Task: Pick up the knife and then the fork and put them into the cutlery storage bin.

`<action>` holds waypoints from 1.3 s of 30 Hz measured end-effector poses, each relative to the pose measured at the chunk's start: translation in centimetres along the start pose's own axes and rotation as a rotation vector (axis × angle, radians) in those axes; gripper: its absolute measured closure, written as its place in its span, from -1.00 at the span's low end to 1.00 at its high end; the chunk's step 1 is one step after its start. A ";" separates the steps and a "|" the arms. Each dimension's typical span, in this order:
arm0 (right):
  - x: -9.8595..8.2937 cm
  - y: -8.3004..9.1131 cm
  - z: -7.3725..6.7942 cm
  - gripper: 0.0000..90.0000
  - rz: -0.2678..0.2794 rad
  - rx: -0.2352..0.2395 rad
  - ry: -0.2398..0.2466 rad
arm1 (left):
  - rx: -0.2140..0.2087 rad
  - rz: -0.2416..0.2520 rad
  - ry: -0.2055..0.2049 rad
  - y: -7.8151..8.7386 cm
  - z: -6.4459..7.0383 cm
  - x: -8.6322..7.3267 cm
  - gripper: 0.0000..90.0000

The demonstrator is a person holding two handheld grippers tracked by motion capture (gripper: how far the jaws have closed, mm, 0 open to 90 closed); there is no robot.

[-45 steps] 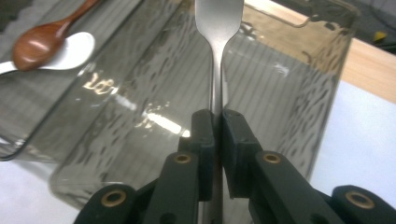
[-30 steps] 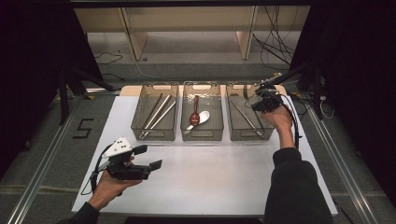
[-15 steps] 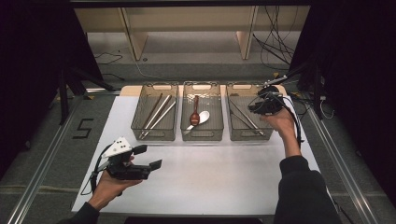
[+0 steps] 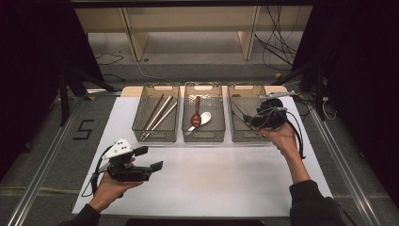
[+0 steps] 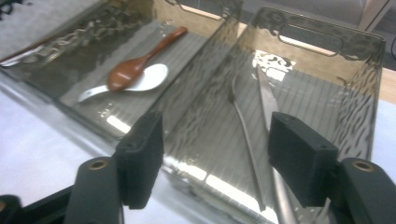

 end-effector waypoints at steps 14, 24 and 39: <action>-1.5 0.7 -3.2 -0.40 0.040 0.064 0.004 | -0.003 -0.001 0.000 0.0 0.0 0.0 -0.65; -2.1 1.4 -5.6 -0.43 0.098 0.104 0.015 | -0.001 0.000 0.003 -0.1 0.1 0.0 -0.65; -4.3 2.2 -8.2 -0.45 0.137 0.164 0.023 | -0.013 -0.010 -0.012 0.0 0.3 -0.1 -0.65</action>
Point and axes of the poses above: each handheld gripper's, and its own axes: y roughly backward along the jaws, x roughly out of its top, z roughly to its right, the point moved 6 cm from there along -y, roughly forward along the jaws, and after that the axes turned 13 degrees about x, right-handed, at the moved point
